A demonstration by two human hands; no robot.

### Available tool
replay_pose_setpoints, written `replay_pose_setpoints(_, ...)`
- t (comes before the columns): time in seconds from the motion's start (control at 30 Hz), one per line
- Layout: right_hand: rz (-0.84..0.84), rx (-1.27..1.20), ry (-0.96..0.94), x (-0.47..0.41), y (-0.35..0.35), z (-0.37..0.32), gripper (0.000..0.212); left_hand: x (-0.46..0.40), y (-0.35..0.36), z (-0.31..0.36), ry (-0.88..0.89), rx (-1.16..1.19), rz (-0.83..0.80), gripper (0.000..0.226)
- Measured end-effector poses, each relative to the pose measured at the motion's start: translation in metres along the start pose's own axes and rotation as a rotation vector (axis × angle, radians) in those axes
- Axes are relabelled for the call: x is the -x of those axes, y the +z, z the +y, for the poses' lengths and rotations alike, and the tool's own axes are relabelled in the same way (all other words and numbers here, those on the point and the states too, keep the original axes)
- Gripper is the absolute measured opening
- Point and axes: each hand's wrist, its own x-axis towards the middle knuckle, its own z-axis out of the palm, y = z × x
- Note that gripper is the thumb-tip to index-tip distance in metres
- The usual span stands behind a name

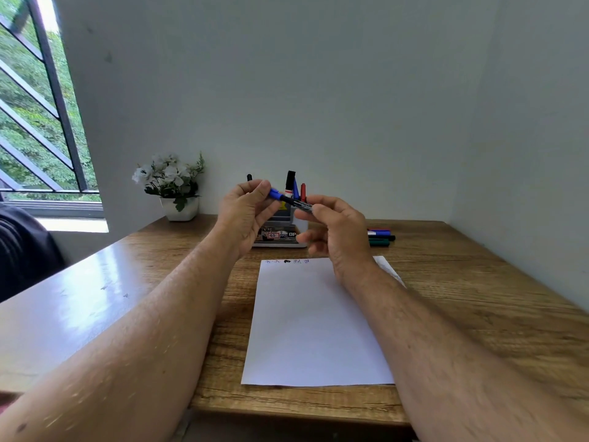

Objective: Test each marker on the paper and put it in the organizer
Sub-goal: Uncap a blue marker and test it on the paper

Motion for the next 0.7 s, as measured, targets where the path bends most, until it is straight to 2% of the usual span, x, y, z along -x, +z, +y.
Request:
replay_pose_setpoints(0.23, 0.050, 0.519, -0.253, -0.002, 0.005, 0.014, 0.007, 0.001, 0.000, -0.001, 0.012, -0.062, 0.007, 0.018)
replay_pose_setpoints(0.43, 0.001, 0.544, -0.270, -0.002, 0.006, 0.016, 0.006, 0.001, -0.001, -0.003, 0.008, -0.066, -0.021, 0.010)
replay_pose_setpoints(0.7, -0.011, 0.458, -0.193, -0.007, 0.008, 0.015, 0.005, 0.001, 0.003, -0.003, 0.005, -0.005, -0.046, 0.011)
